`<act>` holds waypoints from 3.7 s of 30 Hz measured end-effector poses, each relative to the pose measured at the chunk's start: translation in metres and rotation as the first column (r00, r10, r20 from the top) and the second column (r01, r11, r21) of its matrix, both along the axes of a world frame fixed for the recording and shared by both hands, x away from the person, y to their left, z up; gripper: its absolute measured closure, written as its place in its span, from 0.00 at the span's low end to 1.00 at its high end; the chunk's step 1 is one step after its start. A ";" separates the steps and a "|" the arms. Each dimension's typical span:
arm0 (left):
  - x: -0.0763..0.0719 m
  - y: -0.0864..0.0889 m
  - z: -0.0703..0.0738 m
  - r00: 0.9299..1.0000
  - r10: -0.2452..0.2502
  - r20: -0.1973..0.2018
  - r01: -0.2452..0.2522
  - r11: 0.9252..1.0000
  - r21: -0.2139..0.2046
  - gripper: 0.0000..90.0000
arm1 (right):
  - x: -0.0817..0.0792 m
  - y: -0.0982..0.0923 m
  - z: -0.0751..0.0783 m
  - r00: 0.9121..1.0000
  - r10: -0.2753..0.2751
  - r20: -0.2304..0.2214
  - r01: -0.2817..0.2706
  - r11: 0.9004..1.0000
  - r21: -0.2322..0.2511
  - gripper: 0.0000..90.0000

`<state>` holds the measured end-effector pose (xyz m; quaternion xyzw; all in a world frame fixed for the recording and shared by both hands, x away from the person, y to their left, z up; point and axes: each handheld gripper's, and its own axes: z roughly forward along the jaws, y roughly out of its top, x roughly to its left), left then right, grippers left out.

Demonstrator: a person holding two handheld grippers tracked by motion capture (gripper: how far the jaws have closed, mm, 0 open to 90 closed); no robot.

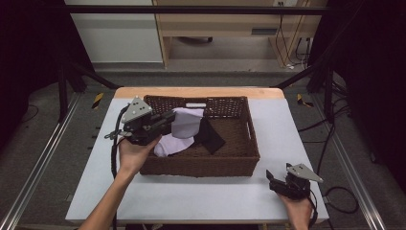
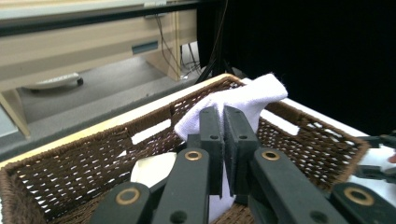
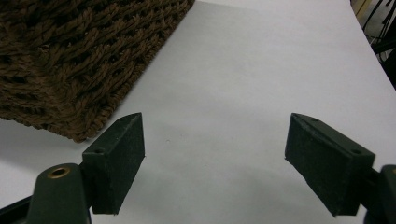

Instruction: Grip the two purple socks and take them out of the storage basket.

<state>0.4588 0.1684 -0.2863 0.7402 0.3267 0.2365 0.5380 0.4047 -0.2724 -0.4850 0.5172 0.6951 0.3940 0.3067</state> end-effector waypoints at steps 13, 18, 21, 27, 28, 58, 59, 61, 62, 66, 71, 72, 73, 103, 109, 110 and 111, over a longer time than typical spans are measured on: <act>-0.051 0.025 0.014 0.998 -0.055 0.037 0.057 0.998 -0.036 0.96 | 0.000 0.000 0.000 1.000 0.000 0.002 0.000 1.000 -0.009 0.22; -0.064 0.030 0.010 0.997 -0.069 0.044 0.071 0.997 -0.038 0.96 | 0.000 0.000 0.000 1.000 -0.001 0.003 0.001 1.000 -0.011 0.22; -0.075 0.033 0.001 0.996 -0.085 0.036 0.087 0.996 -0.033 0.95 | 0.000 0.000 0.000 1.000 -0.001 0.001 0.001 1.000 -0.012 0.22; -0.086 0.034 -0.019 0.993 -0.115 -0.008 0.115 0.993 -0.034 0.95 | 0.000 0.000 0.000 1.000 -0.002 0.002 0.002 1.000 -0.013 0.22; -0.087 0.034 -0.023 0.993 -0.120 -0.018 0.120 0.992 -0.031 0.95 | 0.000 0.000 0.000 1.000 -0.003 0.002 0.003 1.000 -0.013 0.22; -0.070 -0.001 -0.159 0.926 -0.112 -0.360 0.182 0.969 0.166 0.95 | 0.000 0.001 0.000 1.000 0.006 0.000 -0.006 1.000 -0.013 0.21; -0.071 -0.002 -0.161 0.926 -0.111 -0.362 0.184 0.968 0.172 0.94 | 0.000 0.000 0.000 1.000 0.006 0.001 -0.006 1.000 -0.013 0.21; -0.072 -0.004 -0.160 0.928 -0.110 -0.355 0.183 0.967 0.178 0.89 | 0.000 0.000 0.000 1.000 0.006 0.001 -0.006 1.000 -0.013 0.21; -0.072 -0.003 -0.159 0.930 -0.116 -0.348 0.186 0.967 0.175 0.85 | 0.000 0.001 0.000 1.000 0.006 0.000 -0.006 1.000 -0.013 0.21; -0.075 0.000 -0.149 0.942 -0.122 -0.313 0.176 0.973 0.149 0.75 | 0.000 0.000 0.000 1.000 0.005 0.002 -0.005 1.000 -0.014 0.21; -0.077 0.007 -0.128 0.957 -0.111 -0.269 0.144 0.984 0.105 0.67 | 0.000 0.001 0.000 1.000 0.005 0.001 -0.005 1.000 -0.014 0.21; -0.077 0.008 -0.123 0.960 -0.107 -0.260 0.136 0.986 0.098 0.66 | 0.000 0.001 0.000 1.000 0.005 0.000 -0.005 1.000 -0.014 0.21; -0.077 0.010 -0.118 0.963 -0.105 -0.249 0.131 0.987 0.093 0.64 | 0.000 0.001 0.000 1.000 0.005 -0.002 -0.005 1.000 -0.013 0.21; 0.002 0.017 -0.024 0.993 0.029 -0.117 -0.021 0.997 0.068 0.59 | 0.002 0.002 -0.001 1.000 -0.004 -0.017 0.004 1.000 -0.026 0.21; 0.036 0.011 -0.029 0.985 0.089 -0.150 -0.076 0.993 0.093 0.60 | 0.002 0.002 -0.001 1.000 -0.004 -0.026 0.003 1.000 -0.027 0.21; 0.042 0.009 -0.031 0.983 0.102 -0.153 -0.087 0.991 0.097 0.60 | 0.002 0.002 -0.001 1.000 -0.003 -0.027 0.002 1.000 -0.028 0.21; 0.047 0.007 -0.032 0.981 0.110 -0.159 -0.094 0.990 0.105 0.60 | 0.003 0.003 -0.001 1.000 -0.003 -0.027 0.002 1.000 -0.029 0.21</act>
